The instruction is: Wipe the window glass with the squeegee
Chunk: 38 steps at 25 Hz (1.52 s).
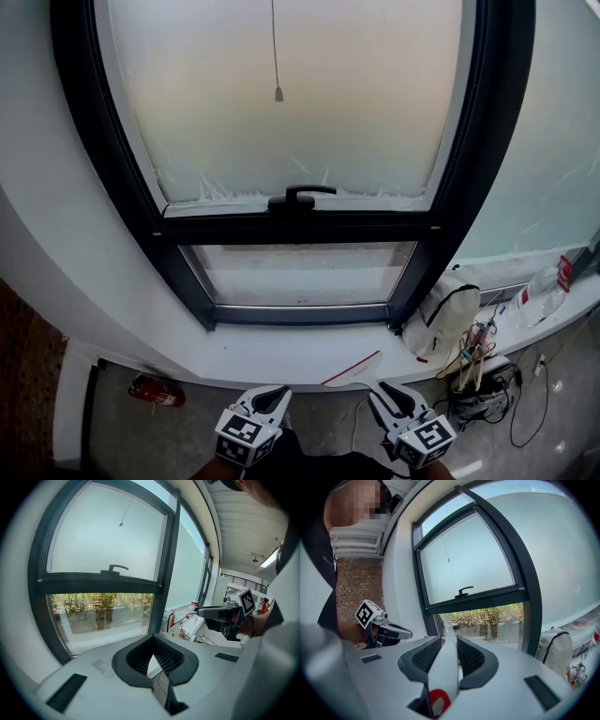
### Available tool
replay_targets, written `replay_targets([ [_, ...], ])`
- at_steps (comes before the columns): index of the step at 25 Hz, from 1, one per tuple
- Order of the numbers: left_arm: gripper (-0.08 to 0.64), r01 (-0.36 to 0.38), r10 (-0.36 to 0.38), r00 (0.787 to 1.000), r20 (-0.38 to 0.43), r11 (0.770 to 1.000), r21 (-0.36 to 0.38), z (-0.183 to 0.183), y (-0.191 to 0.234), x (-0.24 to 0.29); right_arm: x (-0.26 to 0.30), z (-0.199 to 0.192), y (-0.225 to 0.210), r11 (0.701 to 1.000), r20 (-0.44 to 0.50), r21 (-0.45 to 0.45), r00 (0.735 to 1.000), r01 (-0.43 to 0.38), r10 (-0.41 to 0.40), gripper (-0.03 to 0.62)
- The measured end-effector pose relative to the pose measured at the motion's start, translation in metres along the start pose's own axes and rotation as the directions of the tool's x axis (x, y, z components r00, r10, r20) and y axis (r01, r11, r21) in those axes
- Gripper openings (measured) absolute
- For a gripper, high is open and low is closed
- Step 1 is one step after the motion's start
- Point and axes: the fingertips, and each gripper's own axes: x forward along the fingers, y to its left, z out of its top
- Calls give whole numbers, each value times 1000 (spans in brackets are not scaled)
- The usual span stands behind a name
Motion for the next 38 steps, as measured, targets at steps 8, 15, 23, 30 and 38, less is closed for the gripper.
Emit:
replay_targets([
  [8, 0, 74, -79, 997, 21, 982, 176, 55, 71, 32, 85, 89, -24, 993, 113, -45, 988, 107, -101, 95],
  [15, 0, 177, -198, 980, 34, 928, 329, 129, 86, 58, 125, 232, -54, 959, 345, -127, 918, 254, -198, 95],
  [23, 0, 237, -329, 942, 65, 791, 564, 239, 57, 84, 122, 412, -58, 860, 538, -330, 826, 390, -168, 95],
  [30, 0, 242, -375, 920, 113, 772, 588, 333, 36, 87, 83, 568, -99, 785, 708, -290, 674, 547, -209, 95],
  [38, 0, 161, -336, 924, 185, 777, 609, 442, 15, 97, 33, 736, -137, 782, 832, -221, 531, 582, -160, 95],
])
